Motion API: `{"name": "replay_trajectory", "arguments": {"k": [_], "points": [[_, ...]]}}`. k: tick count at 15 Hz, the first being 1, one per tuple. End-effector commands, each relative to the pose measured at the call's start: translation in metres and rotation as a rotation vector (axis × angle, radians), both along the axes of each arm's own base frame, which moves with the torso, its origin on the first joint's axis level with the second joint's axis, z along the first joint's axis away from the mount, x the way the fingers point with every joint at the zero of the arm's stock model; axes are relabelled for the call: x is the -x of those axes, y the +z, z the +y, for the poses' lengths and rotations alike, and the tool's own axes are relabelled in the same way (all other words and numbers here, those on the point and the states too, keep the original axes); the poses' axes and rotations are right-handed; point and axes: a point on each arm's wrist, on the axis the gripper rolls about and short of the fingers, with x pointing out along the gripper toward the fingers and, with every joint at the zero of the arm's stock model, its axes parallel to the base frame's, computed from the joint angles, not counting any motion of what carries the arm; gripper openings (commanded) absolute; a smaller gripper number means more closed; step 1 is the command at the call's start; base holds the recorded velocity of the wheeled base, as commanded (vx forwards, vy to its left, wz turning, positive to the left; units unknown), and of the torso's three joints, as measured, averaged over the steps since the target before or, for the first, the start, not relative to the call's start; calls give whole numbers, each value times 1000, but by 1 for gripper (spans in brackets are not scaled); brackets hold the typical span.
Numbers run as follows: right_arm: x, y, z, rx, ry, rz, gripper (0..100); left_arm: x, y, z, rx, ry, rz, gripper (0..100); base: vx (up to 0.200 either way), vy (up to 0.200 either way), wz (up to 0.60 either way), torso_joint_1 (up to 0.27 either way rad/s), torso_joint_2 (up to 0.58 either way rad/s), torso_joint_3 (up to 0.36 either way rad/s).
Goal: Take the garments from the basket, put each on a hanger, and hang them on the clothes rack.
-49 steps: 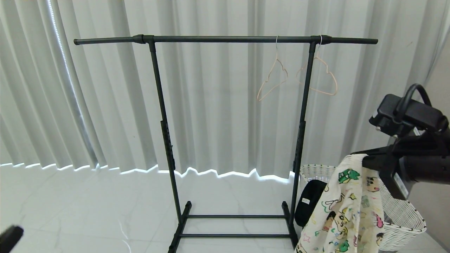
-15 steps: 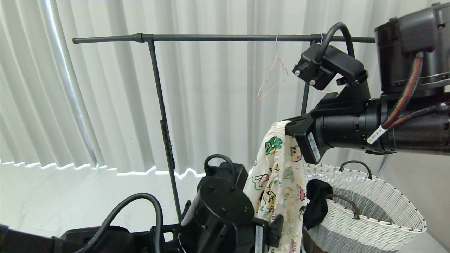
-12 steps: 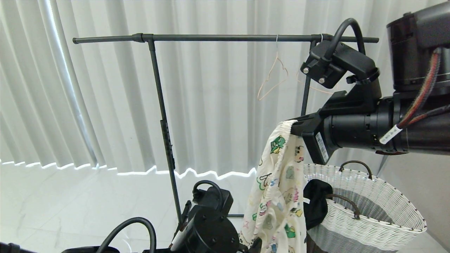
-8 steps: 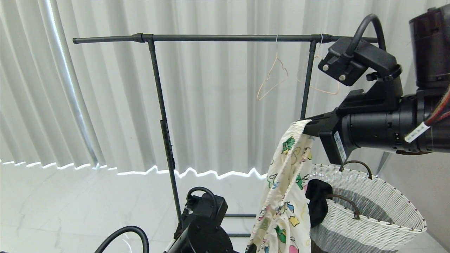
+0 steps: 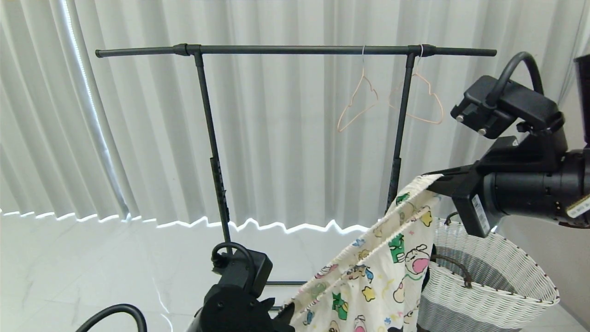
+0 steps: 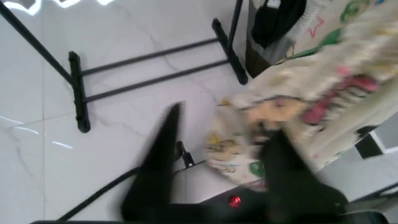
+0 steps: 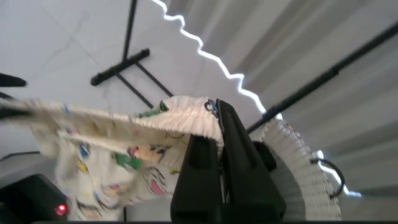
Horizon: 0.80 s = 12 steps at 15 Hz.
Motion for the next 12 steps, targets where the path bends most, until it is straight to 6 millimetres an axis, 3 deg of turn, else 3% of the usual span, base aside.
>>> {"name": "replay_trajectory", "arguments": {"k": [1,3,6,9,12], "points": [[14,0,-30,10,-56,3,0,8,30,15,94,5,-85,0,0,0,0,0,0,0],[31,-4,-54,44,-91,40,0,18,59,36,99,-106,-196,0,0,0,0,0,0,0],[42,-6,-65,32,-92,35,0,15,94,65,-47,-149,-251,0,0,0,0,0,0,0],[40,6,-62,-53,-66,-34,0,6,153,66,-23,-112,-271,0,0,0,0,0,0,0],[37,30,-59,-155,-59,-136,0,-7,213,58,39,-74,-333,0,0,0,0,0,0,0]]}}
